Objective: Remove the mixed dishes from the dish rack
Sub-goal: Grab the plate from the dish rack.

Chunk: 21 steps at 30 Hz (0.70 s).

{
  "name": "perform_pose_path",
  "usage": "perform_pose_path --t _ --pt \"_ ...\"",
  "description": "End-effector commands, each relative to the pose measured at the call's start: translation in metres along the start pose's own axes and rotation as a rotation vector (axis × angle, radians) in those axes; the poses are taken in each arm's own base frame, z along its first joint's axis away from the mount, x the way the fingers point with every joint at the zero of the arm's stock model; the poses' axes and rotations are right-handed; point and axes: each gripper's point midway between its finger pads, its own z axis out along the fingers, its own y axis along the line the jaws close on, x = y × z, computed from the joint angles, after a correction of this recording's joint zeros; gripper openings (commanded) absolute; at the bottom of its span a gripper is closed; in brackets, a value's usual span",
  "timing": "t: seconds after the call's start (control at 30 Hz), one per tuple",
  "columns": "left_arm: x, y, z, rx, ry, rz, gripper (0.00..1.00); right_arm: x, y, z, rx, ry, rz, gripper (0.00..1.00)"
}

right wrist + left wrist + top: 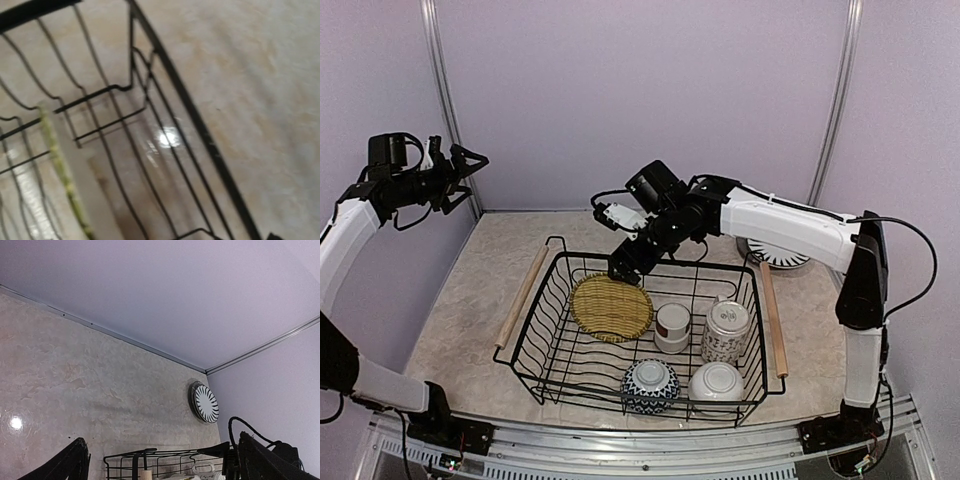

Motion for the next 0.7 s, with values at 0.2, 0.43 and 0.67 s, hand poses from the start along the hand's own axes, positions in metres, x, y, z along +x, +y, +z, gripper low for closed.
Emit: perform_pose_path --t 0.2,0.43,0.67 --pt "0.003 -0.004 0.001 0.014 0.016 0.012 0.99 0.017 0.029 0.019 -0.135 0.063 -0.037 0.79" --pt "0.007 -0.002 0.007 0.015 0.036 0.005 0.99 0.026 0.036 0.034 -0.147 0.099 -0.064 0.63" --pt "0.008 0.0 0.01 0.015 0.048 -0.002 0.99 0.037 0.044 0.044 -0.166 0.136 -0.081 0.34"
